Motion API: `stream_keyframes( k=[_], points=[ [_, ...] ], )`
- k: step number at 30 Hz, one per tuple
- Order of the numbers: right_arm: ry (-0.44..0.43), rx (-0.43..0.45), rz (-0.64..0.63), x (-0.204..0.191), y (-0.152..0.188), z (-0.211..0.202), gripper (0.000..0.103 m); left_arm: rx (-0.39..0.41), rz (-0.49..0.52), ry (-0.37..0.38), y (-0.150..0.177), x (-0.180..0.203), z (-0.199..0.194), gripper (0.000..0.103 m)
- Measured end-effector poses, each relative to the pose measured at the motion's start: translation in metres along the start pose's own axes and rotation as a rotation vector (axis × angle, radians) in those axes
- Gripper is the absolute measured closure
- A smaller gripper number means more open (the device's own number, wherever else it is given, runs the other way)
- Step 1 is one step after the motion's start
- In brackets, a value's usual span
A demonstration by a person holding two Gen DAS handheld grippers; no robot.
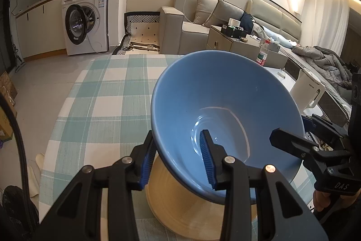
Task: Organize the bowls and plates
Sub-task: 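Lift the bowl stack with both grippers and carry it over the cream plates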
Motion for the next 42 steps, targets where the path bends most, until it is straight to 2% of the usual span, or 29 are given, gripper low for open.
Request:
stream_keyframes(
  k=[31, 42],
  points=[
    [0.031, -0.099, 0.023, 0.000, 0.027, 0.043, 0.039, -0.083, -0.010, 0.029, 0.031, -0.013, 0.034, 0.065],
    [0.025, -0.074, 0.043, 0.008, 0.025, 0.044, 0.039, -0.081, -0.004, 0.030, 0.024, -0.010, 0.039, 0.063]
  ],
)
Point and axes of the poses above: each gripper's, at about its wrist camera, not at the fingertips, and z roughly the way its jaws point, x to its right, y to its underside, the point moved 5 cm from there along z, roughly the way its jaws point, and after that the axes turned 14 degrees about -x, right-handed, at the moved point
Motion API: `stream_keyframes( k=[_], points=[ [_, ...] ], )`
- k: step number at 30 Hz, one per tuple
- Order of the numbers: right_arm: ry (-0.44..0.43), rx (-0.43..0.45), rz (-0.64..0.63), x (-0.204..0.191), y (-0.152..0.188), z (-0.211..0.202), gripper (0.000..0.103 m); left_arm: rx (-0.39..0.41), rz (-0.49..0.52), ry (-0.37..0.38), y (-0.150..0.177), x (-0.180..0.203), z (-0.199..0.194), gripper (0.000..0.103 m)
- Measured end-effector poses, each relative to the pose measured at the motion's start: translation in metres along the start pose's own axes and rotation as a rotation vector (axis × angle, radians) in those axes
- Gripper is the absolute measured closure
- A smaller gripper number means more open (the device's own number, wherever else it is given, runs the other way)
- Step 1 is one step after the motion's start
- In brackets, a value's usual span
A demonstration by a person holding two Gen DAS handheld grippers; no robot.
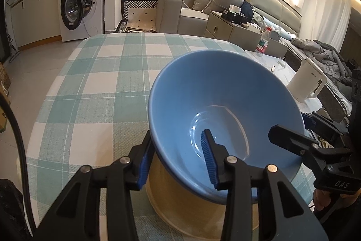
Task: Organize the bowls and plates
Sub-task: 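Lift the bowl stack with both grippers and carry it over the cream plates, then lower the bowl stack onto the cream plates and open both grippers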
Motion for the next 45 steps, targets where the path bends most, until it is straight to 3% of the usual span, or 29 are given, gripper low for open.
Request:
stream_keyframes(
  k=[14, 16, 19, 23, 26, 29, 32, 45],
  points=[
    [0.012, 0.006, -0.003, 0.004, -0.005, 0.002, 0.038, -0.005, 0.019, -0.023, -0.009, 0.000, 0.008, 0.062],
    [0.018, 0.012, -0.007, 0.004, -0.006, 0.001, 0.034, -0.006, 0.018, -0.018, -0.009, -0.001, 0.008, 0.058],
    [0.028, 0.009, -0.030, 0.002, -0.005, 0.001, 0.018, -0.003, 0.033, -0.015, -0.007, 0.001, 0.003, 0.047],
    [0.041, 0.005, -0.038, 0.003, -0.003, 0.002, 0.014, 0.013, 0.038, -0.035, -0.006, -0.001, -0.003, 0.041],
    [0.053, 0.006, -0.028, 0.006, -0.003, 0.000, 0.010, 0.030, 0.018, -0.041, -0.004, -0.007, -0.009, 0.021],
    [0.066, 0.012, -0.028, 0.010, -0.003, -0.003, 0.002, 0.061, 0.013, -0.041, -0.003, -0.013, -0.017, 0.016],
    [0.068, 0.035, -0.022, 0.013, -0.003, -0.009, 0.001, 0.087, 0.010, -0.039, 0.000, -0.019, -0.024, 0.004],
    [0.067, 0.147, -0.089, 0.006, 0.005, -0.037, 0.001, 0.210, 0.021, -0.053, 0.015, -0.036, -0.050, 0.000]
  ],
)
Point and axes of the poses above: each gripper's, at about its wrist camera, not at the fingertips, and z roughly the way its jaws point, x to its right, y to its underside, the point moved 5 cm from there along z, roughly the way its jaws point, and after that the axes turned 14 degrees about -x, right-handed, at the moved point
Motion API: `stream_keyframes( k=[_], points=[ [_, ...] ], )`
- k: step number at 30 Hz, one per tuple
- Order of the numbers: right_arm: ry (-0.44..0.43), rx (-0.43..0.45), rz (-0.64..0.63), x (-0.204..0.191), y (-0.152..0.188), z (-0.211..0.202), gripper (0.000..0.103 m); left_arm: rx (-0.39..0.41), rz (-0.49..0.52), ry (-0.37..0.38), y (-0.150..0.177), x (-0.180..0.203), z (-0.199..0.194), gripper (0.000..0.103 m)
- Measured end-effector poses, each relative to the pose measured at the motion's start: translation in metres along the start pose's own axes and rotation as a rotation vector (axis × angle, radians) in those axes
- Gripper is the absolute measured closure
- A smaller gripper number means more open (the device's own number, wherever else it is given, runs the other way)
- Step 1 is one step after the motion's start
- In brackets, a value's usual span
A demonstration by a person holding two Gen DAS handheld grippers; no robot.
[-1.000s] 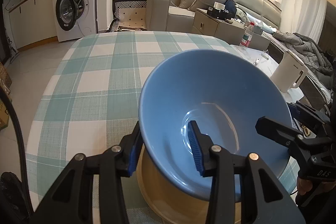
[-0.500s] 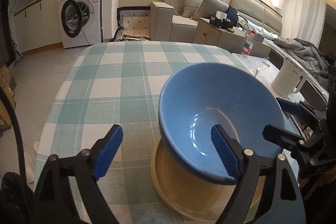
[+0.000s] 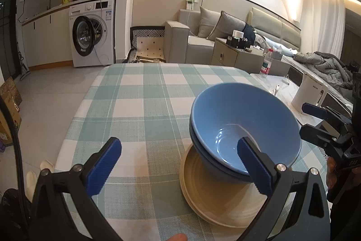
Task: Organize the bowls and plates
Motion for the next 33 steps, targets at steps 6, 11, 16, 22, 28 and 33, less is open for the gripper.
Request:
stream_keyframes(
  k=[6, 11, 16, 22, 28, 33],
  points=[
    [-0.023, 0.039, -0.011, 0.012, 0.008, -0.008, 0.001, 0.065, 0.025, 0.007, 0.006, -0.009, -0.009, 0.000],
    [-0.044, 0.076, -0.036, 0.021, 0.017, -0.013, 0.001, 0.116, 0.057, 0.007, 0.013, -0.013, -0.012, 0.000],
    [-0.041, 0.109, -0.079, 0.026, 0.035, -0.019, 0.001, 0.137, 0.083, 0.029, 0.022, -0.014, -0.010, 0.000],
    [-0.051, 0.111, -0.089, 0.035, 0.055, -0.014, 0.001, 0.136, 0.081, 0.046, 0.031, -0.015, 0.001, 0.000],
    [-0.067, 0.111, -0.121, 0.033, 0.062, -0.012, 0.001, 0.153, 0.088, 0.034, 0.041, -0.016, 0.006, 0.000],
    [-0.082, 0.093, -0.161, 0.025, 0.067, -0.005, 0.001, 0.170, 0.096, 0.043, 0.044, -0.016, 0.006, 0.000]
  ],
)
Point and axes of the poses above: each gripper's, at about its wrist camera, not at the fingertips, and z roughly the way its jaws point, x to its right, y to its underside, the point moved 5 cm from there along z, roughly the way its jaws point, and after that the axes turned 14 degrees about -x, right-handed, at the moved point
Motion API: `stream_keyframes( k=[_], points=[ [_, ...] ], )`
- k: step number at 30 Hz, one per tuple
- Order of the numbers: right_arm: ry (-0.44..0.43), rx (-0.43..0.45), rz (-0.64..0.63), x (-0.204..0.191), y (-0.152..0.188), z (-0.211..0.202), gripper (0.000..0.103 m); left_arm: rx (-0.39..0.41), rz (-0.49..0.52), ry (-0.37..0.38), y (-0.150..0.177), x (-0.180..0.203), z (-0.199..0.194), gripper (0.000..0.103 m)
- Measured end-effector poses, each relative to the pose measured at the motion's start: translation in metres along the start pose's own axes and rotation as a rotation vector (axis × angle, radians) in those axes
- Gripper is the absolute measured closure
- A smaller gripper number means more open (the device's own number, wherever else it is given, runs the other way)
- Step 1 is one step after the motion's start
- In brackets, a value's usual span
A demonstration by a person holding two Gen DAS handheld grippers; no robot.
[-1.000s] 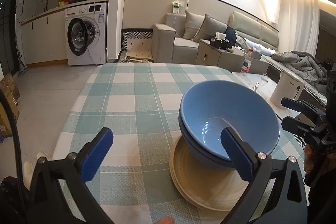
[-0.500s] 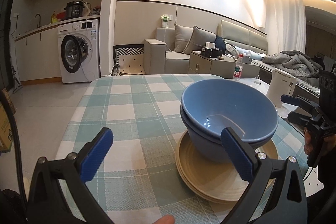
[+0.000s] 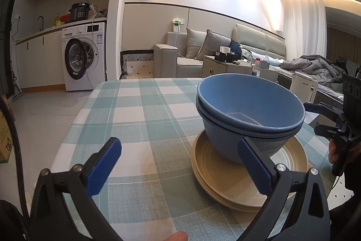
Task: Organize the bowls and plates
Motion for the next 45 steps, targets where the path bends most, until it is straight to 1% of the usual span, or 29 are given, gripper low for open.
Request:
stream_keyframes(
  k=[9, 15, 33, 45],
  points=[
    [-0.032, 0.025, -0.017, -0.004, 0.001, -0.002, 0.001, 0.014, 0.014, -0.022, 0.000, 0.005, -0.004, 0.000],
    [-0.050, 0.035, -0.012, -0.003, 0.001, -0.003, 0.001, 0.026, 0.019, -0.019, 0.001, 0.007, -0.008, 0.000],
    [-0.052, 0.032, -0.026, -0.005, 0.003, -0.001, 0.001, 0.028, 0.029, -0.015, 0.001, 0.008, -0.009, 0.000],
    [-0.061, 0.030, -0.030, -0.005, 0.004, -0.001, 0.001, 0.042, 0.083, 0.028, 0.002, 0.018, -0.012, 0.000]
  ],
)
Point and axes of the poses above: each gripper's, at about its wrist camera, not at the fingertips, and z roughly the way its jaws point, x to its right, y to its underside, the point moved 5 cm from there along z, roughly the way its jaws point, and after that the axes turned 14 degrees about -x, right-handed, at the moved point
